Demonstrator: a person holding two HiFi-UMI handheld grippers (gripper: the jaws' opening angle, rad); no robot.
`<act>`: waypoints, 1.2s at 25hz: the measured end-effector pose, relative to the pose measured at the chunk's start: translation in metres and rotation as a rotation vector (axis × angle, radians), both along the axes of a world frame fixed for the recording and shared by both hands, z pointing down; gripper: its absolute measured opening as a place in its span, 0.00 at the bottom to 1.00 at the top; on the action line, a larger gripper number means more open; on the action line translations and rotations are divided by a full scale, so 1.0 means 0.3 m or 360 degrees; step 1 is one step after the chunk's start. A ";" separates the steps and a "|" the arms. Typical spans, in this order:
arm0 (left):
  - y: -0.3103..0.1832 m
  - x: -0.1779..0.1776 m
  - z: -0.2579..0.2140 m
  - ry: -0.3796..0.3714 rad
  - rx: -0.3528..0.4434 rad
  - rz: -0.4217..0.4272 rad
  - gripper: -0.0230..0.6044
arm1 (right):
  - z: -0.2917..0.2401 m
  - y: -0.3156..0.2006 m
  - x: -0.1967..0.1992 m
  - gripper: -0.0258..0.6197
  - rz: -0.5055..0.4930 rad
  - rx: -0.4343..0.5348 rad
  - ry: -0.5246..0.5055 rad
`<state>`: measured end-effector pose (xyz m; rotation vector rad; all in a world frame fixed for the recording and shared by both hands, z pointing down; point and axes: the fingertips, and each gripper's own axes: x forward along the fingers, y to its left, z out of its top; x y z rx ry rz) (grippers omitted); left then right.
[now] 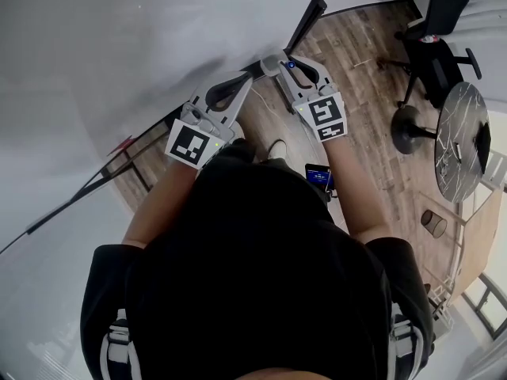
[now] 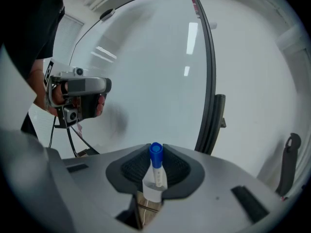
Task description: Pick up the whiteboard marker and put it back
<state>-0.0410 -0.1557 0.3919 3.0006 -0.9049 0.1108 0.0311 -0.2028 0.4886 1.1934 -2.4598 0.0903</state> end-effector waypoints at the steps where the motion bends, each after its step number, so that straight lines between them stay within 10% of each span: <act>1: -0.001 0.006 -0.008 -0.0003 0.0002 0.0001 0.04 | -0.021 0.005 0.007 0.15 0.0000 -0.0003 -0.0015; 30: 0.079 0.085 -0.209 -0.0021 0.0080 0.0105 0.04 | -0.510 0.238 0.098 0.15 -0.0162 0.0070 -0.0292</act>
